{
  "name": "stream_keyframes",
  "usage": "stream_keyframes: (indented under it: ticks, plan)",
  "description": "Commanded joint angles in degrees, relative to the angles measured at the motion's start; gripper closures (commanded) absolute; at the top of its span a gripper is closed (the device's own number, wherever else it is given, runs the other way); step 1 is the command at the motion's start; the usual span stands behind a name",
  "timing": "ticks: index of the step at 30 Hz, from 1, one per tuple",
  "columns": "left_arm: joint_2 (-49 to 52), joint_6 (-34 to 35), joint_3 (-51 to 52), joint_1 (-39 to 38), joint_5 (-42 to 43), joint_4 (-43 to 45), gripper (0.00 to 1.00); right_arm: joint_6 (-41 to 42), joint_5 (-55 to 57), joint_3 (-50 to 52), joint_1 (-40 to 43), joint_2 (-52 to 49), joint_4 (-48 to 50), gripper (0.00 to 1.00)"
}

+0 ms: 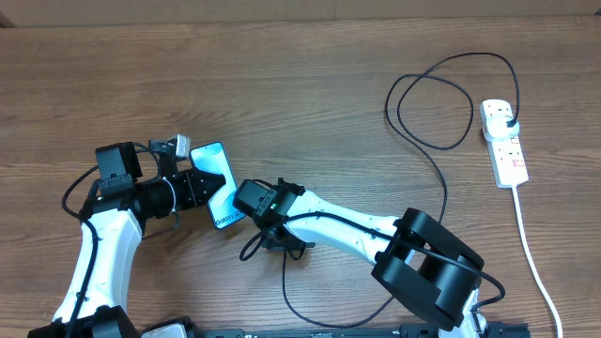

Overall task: Plug charger to phone and switch on socket
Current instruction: 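Lift the USB-C plug with the right gripper, tip pointing up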

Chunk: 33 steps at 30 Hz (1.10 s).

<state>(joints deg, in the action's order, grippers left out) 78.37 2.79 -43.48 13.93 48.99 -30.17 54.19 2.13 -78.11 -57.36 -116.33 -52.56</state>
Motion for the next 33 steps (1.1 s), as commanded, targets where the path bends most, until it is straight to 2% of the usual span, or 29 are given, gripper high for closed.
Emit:
stream_keyframes:
  ticks: [1, 13, 16, 22, 27, 33]
  plan:
    - [-1.5, -1.1, -0.1, 0.2, 1.9, 0.2, 0.96, -0.9, 1.6, 0.1, 0.5, -1.5, 0.0, 0.90]
    - [-1.5, -2.7, -0.1, 0.2, 2.1, 0.3, 0.96, -0.9, 2.9, 0.1, 0.5, -1.5, 0.0, 0.85]
    - [-1.5, -2.7, -0.1, 0.2, 2.1, 0.3, 0.96, -0.9, 2.9, 0.1, 0.5, -1.5, 0.0, 0.92]
    - [-1.5, -3.3, -0.1, 0.2, 2.2, 0.5, 0.96, -1.1, 2.9, 0.1, 0.5, -1.4, -1.2, 0.96]
    - [-1.5, -7.6, -0.1, 0.2, 6.7, 0.4, 0.96, -5.5, 1.8, -0.9, 0.5, 0.5, -3.6, 0.96]
    - [-1.5, -7.7, -0.1, 0.2, 7.0, 0.4, 0.96, -11.1, -2.7, -0.9, -0.3, 7.3, -2.8, 0.96]
